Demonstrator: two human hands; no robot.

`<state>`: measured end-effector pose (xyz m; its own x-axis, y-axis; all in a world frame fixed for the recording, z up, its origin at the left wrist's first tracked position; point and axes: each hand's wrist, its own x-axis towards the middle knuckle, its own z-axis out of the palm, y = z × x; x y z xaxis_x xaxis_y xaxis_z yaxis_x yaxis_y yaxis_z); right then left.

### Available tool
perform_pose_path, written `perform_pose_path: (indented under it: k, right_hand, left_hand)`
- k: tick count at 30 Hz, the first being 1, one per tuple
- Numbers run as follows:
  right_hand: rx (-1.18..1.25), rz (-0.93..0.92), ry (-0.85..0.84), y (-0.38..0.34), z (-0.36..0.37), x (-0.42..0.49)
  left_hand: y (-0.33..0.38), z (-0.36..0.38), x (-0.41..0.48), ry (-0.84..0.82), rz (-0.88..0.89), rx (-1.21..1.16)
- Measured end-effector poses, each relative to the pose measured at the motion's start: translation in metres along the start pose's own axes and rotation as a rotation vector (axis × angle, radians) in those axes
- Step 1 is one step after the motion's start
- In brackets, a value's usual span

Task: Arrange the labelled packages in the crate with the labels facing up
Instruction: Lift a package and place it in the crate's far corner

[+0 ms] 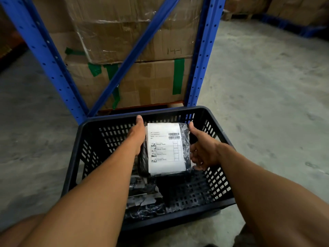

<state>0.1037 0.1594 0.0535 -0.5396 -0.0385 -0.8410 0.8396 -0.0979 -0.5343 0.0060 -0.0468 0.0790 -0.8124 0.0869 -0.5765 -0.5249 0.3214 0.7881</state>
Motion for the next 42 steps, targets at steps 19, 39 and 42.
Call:
perform_pose_path:
  k: [19, 39, 42]
  right_hand:
    - [-0.023, -0.261, 0.521, -0.002, -0.001, 0.013]
    - [-0.262, -0.178, 0.655, 0.007, 0.002, 0.059]
    - [-0.317, -0.163, 0.715, 0.006, 0.006, 0.059]
  left_hand:
    - [-0.015, 0.042, 0.005, -0.177, 0.087, 0.065]
    - [-0.063, 0.058, 0.048, -0.092, 0.073, 0.378]
    - [-0.061, 0.059, 0.045, -0.069, 0.098, 0.431]
